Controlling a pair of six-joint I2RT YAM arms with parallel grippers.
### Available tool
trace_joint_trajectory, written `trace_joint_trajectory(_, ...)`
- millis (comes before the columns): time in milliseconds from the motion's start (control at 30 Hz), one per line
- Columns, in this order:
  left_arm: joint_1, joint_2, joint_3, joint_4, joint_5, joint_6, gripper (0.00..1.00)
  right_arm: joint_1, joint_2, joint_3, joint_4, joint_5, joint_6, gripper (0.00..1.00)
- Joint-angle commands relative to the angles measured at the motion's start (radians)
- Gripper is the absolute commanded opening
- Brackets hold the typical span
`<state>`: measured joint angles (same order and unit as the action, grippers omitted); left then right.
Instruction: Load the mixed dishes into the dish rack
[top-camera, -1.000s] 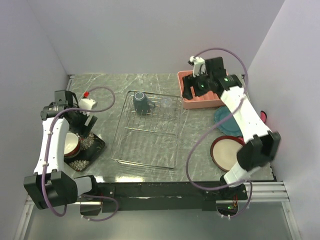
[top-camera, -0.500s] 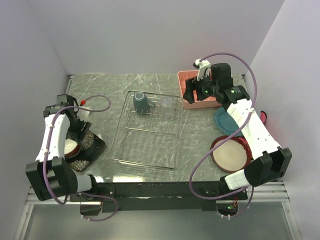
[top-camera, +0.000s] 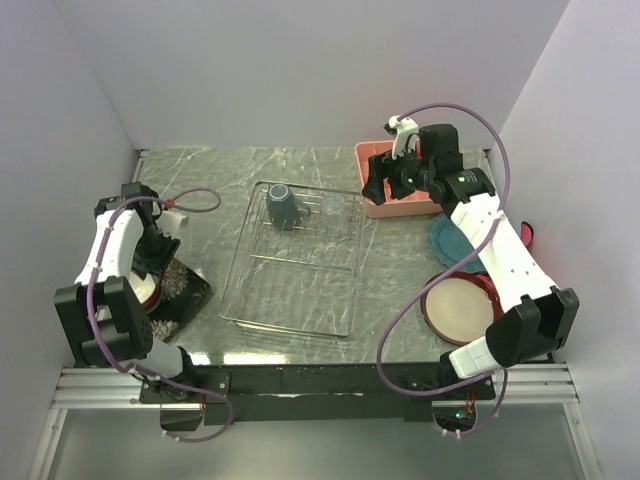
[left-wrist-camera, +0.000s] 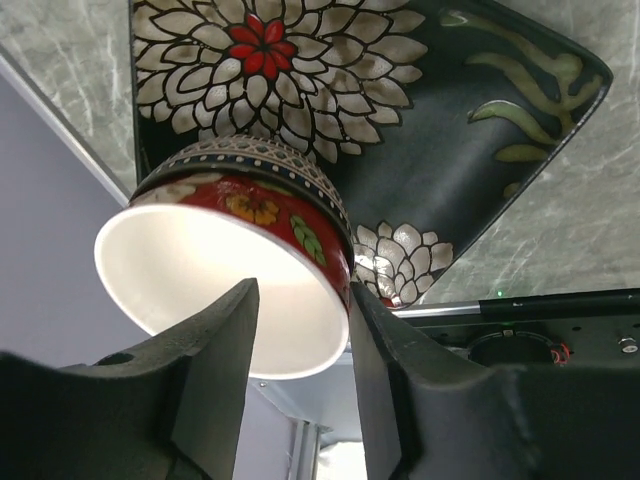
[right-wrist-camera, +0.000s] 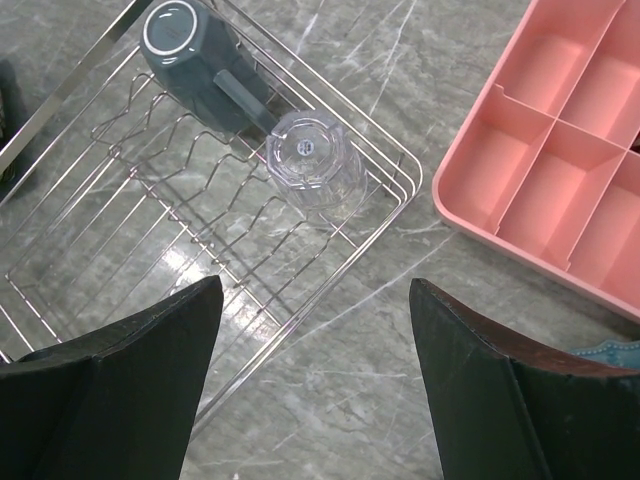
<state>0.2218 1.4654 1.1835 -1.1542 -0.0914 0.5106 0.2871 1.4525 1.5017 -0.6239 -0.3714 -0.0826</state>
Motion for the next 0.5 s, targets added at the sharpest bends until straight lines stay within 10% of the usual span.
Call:
trace_joint_trajectory(0, 0.002, 0.024, 0.03, -0.022, -0.001, 0.002, 0.47, -0.011, 0.012, 0.046, 0.046, -0.015, 0.009, 0.83)
trace_joint_trajectory(467, 0.001, 0.041, -0.027, -0.033, 0.021, -0.021, 0.36, -0.028, 0.046, 0.043, 0.05, -0.026, 0.02, 0.83)
